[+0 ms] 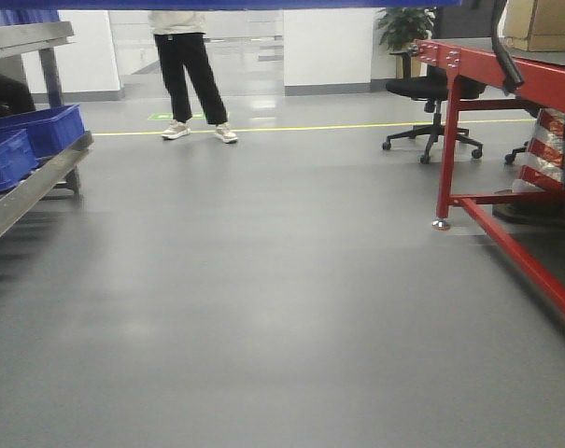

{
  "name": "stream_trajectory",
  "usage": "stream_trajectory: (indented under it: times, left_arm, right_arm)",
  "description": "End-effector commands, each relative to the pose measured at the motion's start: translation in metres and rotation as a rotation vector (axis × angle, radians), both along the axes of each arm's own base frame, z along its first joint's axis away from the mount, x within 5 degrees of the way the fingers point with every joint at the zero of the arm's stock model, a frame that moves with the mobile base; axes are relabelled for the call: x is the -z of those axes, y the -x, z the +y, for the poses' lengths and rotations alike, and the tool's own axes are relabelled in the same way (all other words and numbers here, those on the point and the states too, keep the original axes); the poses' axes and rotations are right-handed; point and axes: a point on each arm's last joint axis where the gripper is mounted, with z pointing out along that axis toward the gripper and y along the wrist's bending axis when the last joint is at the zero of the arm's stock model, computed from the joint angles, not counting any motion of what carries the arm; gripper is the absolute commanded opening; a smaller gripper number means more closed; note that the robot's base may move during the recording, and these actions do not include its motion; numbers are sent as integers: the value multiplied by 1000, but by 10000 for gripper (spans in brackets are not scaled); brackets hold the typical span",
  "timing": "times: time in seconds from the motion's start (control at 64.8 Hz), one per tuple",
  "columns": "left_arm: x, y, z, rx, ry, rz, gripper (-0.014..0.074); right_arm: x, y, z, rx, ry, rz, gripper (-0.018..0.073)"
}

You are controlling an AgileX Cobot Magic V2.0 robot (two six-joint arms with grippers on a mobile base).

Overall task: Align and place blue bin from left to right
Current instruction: 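Turn and drive the base toward the other rack of blue bins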

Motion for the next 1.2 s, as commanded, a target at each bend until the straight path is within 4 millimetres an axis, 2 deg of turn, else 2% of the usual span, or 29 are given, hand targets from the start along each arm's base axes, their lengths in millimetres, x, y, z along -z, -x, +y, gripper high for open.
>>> stream_trajectory:
  times: [0.0,1.189]
  left_arm:
    - [-18,6,-1,14,23,-116,-111]
    - [-18,6,-1,14,23,-116,-111]
  right_arm:
    - [-24,8,-3,-16,-9,-148,-151]
    - [-24,8,-3,-16,-9,-148,-151]
